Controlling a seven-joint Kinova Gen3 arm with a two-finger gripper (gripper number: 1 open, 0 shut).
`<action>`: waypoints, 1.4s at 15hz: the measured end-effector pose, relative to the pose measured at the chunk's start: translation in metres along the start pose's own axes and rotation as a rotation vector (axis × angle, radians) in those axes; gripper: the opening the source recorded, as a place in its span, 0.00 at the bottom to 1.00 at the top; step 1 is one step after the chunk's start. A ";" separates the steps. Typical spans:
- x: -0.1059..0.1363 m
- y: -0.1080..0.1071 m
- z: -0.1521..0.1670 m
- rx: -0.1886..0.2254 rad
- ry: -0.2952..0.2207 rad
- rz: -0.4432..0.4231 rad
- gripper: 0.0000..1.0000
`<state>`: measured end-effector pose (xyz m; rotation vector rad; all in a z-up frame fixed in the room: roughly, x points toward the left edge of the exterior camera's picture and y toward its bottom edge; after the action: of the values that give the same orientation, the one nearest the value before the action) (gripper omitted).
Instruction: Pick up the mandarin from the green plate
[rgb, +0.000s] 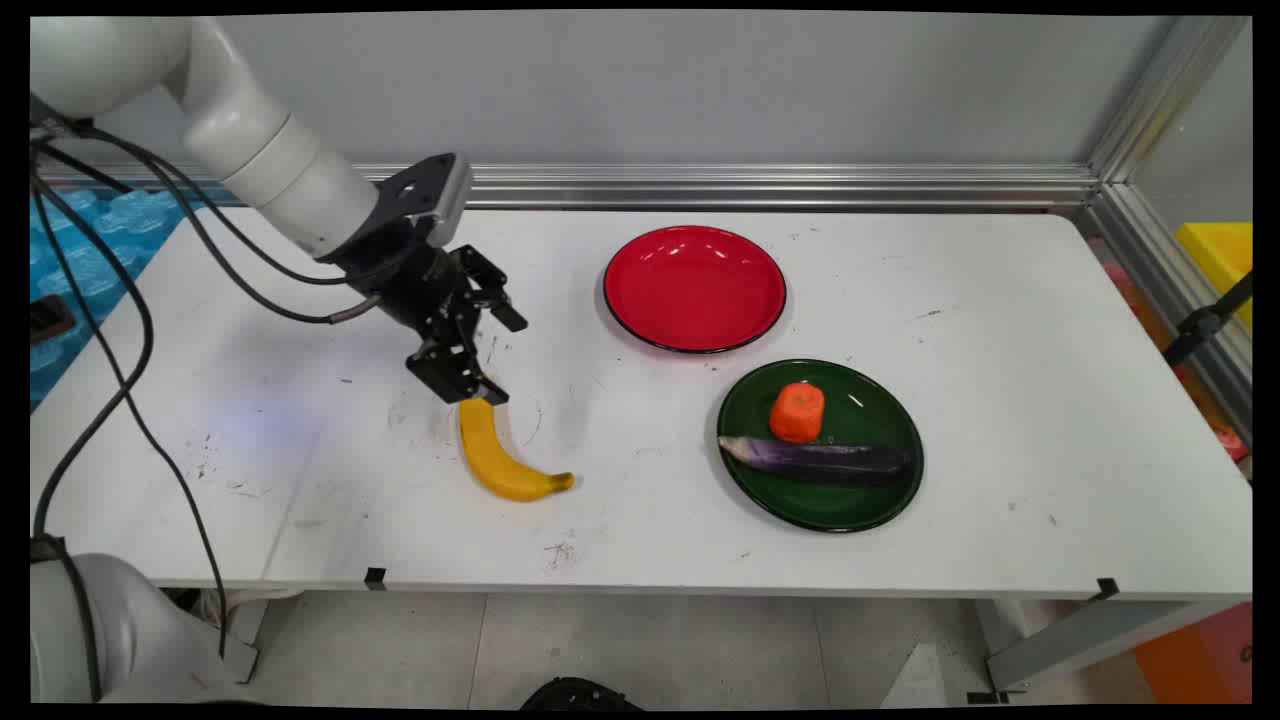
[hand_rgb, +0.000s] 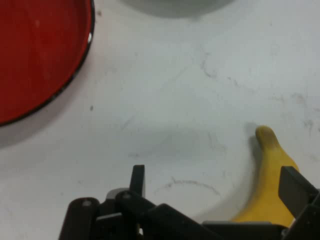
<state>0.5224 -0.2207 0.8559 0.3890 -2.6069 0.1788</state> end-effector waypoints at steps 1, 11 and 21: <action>0.003 -0.001 0.001 0.005 0.003 0.006 1.00; 0.040 -0.009 0.018 0.072 0.036 0.071 1.00; 0.115 -0.018 0.076 0.053 0.115 0.049 1.00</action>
<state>0.3971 -0.2801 0.8478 0.3230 -2.5040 0.2790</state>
